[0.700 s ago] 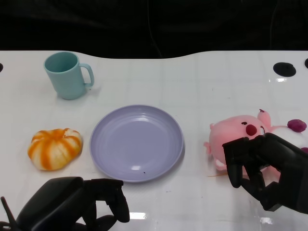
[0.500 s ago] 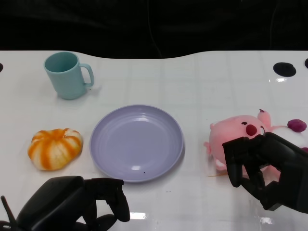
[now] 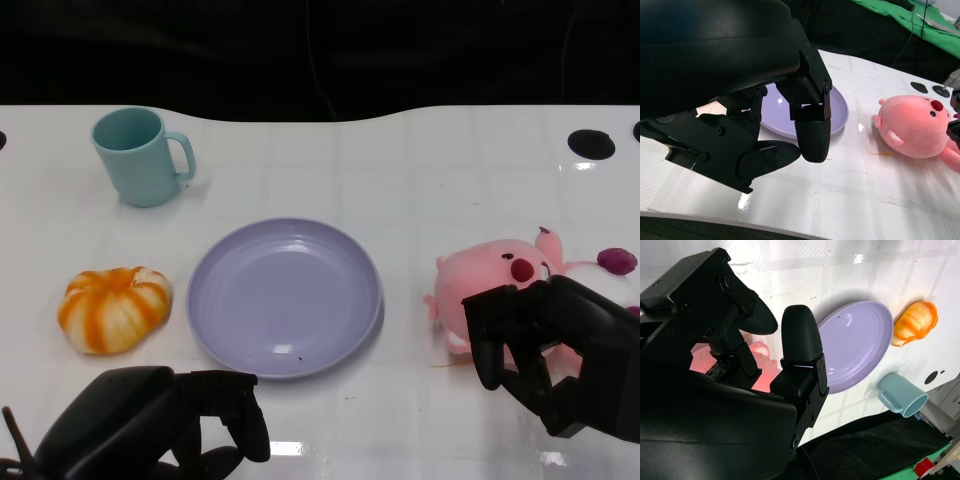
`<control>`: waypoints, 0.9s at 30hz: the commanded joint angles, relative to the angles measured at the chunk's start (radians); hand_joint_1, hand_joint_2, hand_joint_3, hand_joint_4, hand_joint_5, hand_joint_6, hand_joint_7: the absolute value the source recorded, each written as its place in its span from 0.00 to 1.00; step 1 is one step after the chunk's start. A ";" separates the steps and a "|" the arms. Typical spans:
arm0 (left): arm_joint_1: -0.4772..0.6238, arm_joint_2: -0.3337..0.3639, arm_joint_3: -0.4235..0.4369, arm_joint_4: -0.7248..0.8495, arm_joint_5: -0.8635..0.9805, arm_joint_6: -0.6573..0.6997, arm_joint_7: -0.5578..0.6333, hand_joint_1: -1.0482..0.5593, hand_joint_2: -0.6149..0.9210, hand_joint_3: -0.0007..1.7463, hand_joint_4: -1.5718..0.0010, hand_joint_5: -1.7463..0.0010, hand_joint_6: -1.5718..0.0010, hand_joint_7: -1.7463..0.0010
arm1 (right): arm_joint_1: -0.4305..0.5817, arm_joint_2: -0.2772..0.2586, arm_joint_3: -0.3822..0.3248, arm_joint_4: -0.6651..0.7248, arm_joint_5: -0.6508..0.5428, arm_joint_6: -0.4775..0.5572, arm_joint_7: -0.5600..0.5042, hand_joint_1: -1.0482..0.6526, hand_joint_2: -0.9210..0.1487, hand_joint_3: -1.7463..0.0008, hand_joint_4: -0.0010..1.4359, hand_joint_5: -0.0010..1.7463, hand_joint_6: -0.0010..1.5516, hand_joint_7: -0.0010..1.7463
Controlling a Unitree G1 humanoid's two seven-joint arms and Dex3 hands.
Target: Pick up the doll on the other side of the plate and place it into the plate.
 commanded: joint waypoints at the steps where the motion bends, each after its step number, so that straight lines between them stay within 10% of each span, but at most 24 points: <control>1: 0.002 0.010 0.006 0.001 -0.002 -0.004 -0.002 0.53 0.86 0.41 0.55 0.17 0.51 0.40 | -0.011 -0.015 -0.004 -0.005 0.004 -0.005 0.005 0.59 0.54 0.20 0.63 1.00 0.48 0.95; 15: -0.005 0.010 0.005 0.006 0.003 0.000 -0.007 0.54 0.86 0.41 0.56 0.16 0.51 0.41 | -0.018 -0.006 -0.010 0.005 0.014 0.018 0.001 0.59 0.52 0.22 0.61 1.00 0.49 0.89; 27: -0.007 0.009 0.007 0.010 -0.001 0.001 -0.005 0.53 0.86 0.41 0.55 0.17 0.51 0.40 | -0.016 0.023 -0.038 0.038 0.060 -0.158 -0.049 0.51 0.16 0.79 0.45 0.46 0.44 0.22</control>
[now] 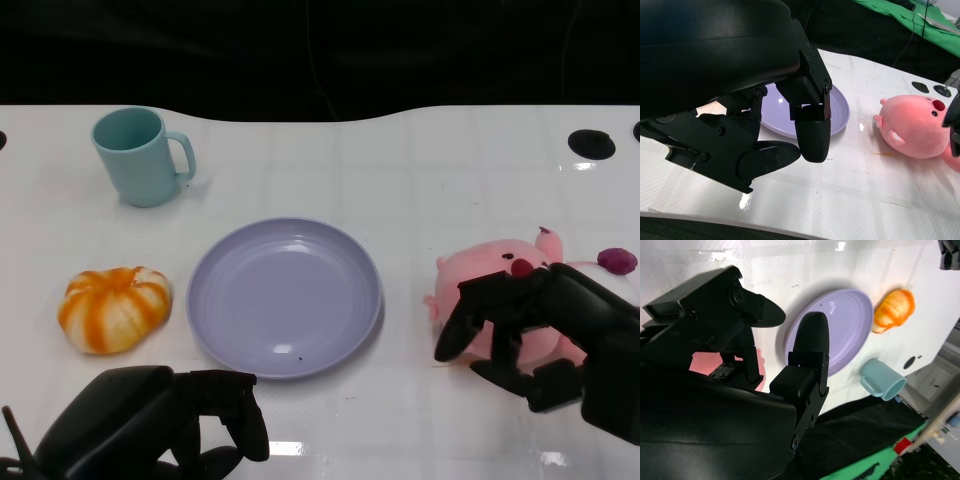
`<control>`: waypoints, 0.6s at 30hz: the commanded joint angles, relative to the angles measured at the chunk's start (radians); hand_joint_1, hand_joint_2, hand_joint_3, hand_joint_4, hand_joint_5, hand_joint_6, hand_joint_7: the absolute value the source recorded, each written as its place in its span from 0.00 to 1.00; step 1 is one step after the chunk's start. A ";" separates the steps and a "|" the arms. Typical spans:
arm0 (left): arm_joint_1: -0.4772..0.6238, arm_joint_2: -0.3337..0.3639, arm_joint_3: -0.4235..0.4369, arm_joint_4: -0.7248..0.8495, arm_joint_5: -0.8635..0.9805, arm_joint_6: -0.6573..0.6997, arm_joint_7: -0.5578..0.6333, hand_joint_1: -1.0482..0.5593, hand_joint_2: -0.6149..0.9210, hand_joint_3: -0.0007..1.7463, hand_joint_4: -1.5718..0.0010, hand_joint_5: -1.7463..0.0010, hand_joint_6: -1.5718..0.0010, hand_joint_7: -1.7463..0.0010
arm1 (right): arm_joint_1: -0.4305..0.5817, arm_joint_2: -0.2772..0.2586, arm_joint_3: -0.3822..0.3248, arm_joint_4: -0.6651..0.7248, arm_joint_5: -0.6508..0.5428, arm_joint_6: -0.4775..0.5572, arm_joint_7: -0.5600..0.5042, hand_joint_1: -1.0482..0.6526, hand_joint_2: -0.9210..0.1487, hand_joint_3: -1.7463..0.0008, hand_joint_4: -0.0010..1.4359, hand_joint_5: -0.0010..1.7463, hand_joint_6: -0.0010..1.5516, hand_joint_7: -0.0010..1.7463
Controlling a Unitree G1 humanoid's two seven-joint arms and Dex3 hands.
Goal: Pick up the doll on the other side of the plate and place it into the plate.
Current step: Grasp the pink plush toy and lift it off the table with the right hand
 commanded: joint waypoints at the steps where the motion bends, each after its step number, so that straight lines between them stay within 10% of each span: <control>1: -0.004 0.009 0.006 0.002 -0.001 0.003 -0.005 0.53 0.86 0.41 0.55 0.17 0.51 0.40 | -0.015 -0.012 -0.018 0.024 0.015 -0.080 -0.008 0.49 0.13 0.82 0.39 0.42 0.39 0.18; 18: -0.007 0.005 -0.010 -0.016 0.010 0.023 -0.009 0.54 0.86 0.40 0.55 0.17 0.51 0.40 | -0.064 -0.113 -0.045 -0.010 -0.253 -0.152 -0.064 0.24 0.00 0.95 0.00 0.35 0.15 0.02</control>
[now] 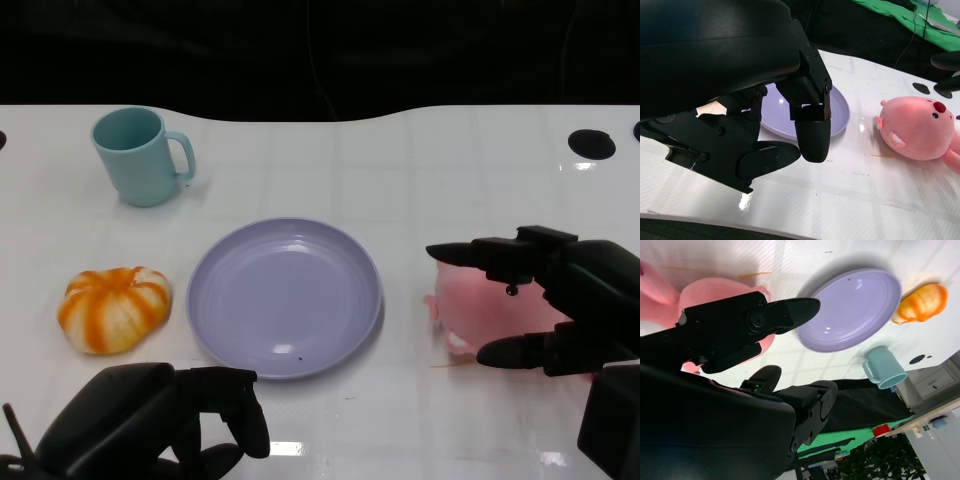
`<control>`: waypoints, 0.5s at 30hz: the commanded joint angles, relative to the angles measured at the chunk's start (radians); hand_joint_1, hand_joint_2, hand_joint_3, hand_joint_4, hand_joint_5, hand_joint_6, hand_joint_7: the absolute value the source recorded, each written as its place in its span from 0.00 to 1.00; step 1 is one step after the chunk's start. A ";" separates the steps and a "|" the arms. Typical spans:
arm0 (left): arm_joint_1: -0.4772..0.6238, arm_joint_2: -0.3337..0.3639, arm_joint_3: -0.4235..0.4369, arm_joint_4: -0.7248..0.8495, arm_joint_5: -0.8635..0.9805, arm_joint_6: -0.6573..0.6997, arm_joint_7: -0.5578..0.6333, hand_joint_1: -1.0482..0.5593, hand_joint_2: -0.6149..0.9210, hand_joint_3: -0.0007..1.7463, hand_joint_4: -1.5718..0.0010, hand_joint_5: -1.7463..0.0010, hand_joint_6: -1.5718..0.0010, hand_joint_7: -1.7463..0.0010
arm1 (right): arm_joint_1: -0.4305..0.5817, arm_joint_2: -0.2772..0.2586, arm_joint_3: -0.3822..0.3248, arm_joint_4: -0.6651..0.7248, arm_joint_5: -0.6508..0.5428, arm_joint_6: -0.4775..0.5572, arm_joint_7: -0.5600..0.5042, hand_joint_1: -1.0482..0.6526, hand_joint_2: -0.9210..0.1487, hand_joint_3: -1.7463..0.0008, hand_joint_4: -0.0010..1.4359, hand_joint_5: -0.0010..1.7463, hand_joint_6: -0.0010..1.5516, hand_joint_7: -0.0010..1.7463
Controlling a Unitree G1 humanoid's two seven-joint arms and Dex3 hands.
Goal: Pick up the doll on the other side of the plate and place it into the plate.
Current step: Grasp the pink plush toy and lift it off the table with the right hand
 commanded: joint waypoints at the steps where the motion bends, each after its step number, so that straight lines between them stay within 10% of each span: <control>1: -0.001 0.005 -0.006 -0.007 0.007 0.007 -0.007 0.53 0.86 0.41 0.55 0.17 0.51 0.40 | -0.021 -0.042 -0.024 -0.030 -0.041 0.023 -0.001 0.24 0.00 0.96 0.00 0.33 0.15 0.02; 15: -0.005 0.007 -0.013 0.000 0.009 0.008 -0.006 0.53 0.86 0.40 0.55 0.18 0.51 0.39 | -0.179 -0.128 0.050 0.017 -0.209 0.179 0.144 0.18 0.02 0.99 0.00 0.21 0.12 0.01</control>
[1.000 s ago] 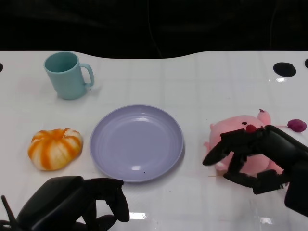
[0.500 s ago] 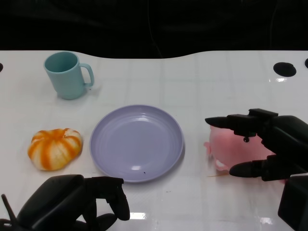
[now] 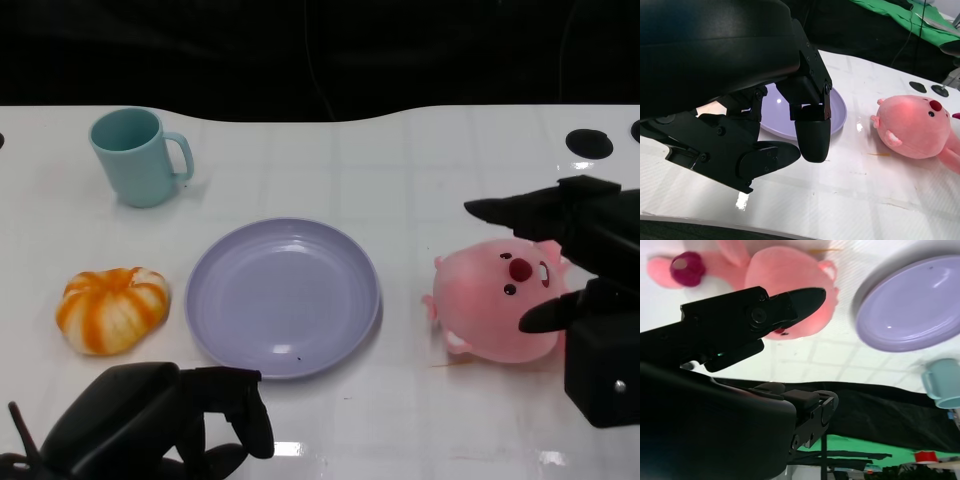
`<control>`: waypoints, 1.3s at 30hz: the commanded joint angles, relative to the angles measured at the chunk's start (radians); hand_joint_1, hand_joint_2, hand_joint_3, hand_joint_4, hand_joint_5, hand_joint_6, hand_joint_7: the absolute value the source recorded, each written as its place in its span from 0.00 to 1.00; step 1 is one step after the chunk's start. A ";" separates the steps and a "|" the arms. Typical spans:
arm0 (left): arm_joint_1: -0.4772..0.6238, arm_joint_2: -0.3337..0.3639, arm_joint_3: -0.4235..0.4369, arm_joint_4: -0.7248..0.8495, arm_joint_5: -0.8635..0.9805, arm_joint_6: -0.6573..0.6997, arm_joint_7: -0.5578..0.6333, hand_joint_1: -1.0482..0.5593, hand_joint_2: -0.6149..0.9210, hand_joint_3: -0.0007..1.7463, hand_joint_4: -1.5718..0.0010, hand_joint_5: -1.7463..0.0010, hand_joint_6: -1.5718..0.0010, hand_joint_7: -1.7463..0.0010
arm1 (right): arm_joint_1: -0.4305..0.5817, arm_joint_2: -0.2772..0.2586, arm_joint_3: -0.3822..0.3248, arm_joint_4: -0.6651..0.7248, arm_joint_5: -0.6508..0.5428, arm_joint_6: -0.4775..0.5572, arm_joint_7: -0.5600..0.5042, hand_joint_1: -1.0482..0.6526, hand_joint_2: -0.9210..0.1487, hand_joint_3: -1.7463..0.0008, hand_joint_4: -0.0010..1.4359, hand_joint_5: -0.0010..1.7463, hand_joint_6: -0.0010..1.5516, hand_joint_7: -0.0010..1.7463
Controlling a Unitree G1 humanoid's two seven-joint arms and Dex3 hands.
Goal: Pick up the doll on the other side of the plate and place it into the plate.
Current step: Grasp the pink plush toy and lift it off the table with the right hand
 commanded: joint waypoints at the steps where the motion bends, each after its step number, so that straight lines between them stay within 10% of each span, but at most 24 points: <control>1: 0.003 0.007 0.001 -0.003 0.007 0.008 -0.007 0.53 0.86 0.40 0.55 0.18 0.51 0.39 | -0.039 -0.021 0.027 0.047 -0.029 0.014 0.017 0.19 0.02 1.00 0.00 0.22 0.13 0.01; 39: 0.005 0.006 -0.007 -0.024 0.010 0.027 -0.009 0.53 0.86 0.41 0.55 0.17 0.51 0.39 | -0.304 0.156 0.247 0.674 -0.082 0.032 -0.063 0.17 0.00 0.95 0.07 0.17 0.16 0.01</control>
